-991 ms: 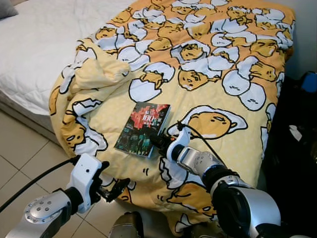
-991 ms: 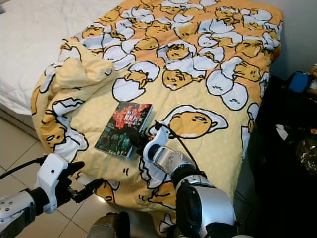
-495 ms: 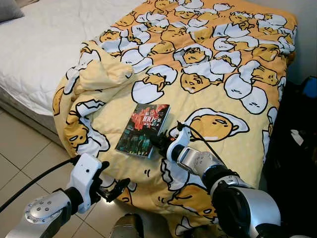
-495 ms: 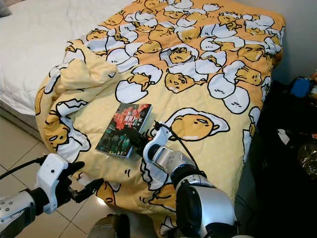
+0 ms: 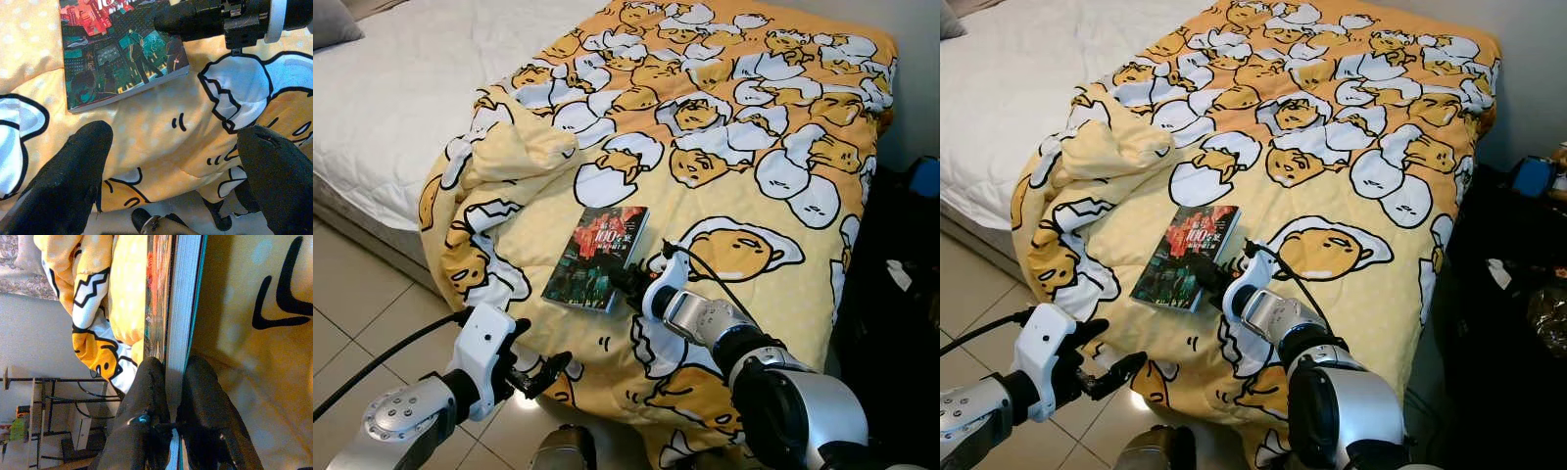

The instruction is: Clean up the room

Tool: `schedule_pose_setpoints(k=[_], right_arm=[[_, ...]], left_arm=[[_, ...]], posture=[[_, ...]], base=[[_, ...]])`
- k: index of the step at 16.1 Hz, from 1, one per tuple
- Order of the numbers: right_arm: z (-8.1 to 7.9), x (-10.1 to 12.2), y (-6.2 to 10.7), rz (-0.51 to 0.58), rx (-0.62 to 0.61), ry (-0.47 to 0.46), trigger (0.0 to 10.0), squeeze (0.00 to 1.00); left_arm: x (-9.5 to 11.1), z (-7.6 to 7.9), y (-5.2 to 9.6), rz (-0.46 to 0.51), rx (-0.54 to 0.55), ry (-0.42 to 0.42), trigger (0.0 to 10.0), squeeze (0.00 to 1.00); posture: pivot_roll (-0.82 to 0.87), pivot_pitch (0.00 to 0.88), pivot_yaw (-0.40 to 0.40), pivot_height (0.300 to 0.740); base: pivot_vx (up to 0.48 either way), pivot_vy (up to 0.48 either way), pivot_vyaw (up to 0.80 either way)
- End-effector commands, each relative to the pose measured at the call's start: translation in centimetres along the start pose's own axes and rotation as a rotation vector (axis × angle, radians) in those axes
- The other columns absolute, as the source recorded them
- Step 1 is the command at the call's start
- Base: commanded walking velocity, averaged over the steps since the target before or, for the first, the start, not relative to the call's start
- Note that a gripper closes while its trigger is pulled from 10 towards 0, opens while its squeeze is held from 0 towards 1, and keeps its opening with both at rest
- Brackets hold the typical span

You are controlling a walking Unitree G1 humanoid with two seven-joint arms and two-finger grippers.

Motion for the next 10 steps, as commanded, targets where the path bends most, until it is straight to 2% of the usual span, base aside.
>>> schedule_pose_setpoints(k=[1, 10], right_arm=[[-6.33, -7.28, -3.03, -0.169, 0.151, -0.010, 0.0, 0.00], [-6.33, -7.28, -3.03, -0.169, 0.151, -0.010, 0.0, 0.00]], left_arm=[[-0.19, 0.09, -0.03, -0.006, 0.003, -0.003, 10.0, 0.00], [-0.19, 0.09, -0.03, -0.006, 0.003, -0.003, 10.0, 0.00]], posture=[[0.20, 0.071, 0.016, 0.740], [0.20, 0.071, 0.016, 0.740]], base=[[0.000, 0.000, 0.00], [0.000, 0.000, 0.00]])
Point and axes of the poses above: a point about 5 cm out from each wrist's last joint towards the gripper, its own y axis pointing back from the gripper into the wrist, its own x axis along the axis of the wrist's last joint, z = x × y, the point moved 5 cm from there along -y, pointing out of the wrist towards the gripper, and after that the axes turned 15 degrees about -y, right-handed, at the moved point
